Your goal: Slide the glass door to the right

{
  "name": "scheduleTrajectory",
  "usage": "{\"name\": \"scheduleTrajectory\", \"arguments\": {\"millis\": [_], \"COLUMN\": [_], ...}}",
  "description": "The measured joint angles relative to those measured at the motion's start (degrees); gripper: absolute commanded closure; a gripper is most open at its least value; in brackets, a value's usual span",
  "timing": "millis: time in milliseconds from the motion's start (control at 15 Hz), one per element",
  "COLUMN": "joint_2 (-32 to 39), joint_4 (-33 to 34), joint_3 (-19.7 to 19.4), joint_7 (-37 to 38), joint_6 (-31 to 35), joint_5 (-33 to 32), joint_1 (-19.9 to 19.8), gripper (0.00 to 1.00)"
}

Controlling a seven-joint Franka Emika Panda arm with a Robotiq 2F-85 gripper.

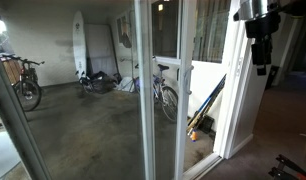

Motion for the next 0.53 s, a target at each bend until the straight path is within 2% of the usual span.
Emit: {"name": "scheduleTrajectory", "arguments": {"millis": [200,533], "joint_2": [2.0,11.8], "joint_4": [0.2,4.1], "joint_3": [0.1,0.3], "joint_7": [0.1,0.2], "joint_6": [3.8,16.4], "joint_5": [-2.5,-11.0], "joint_1": [0.0,0.0], "gripper": [0.00,0.00]}}
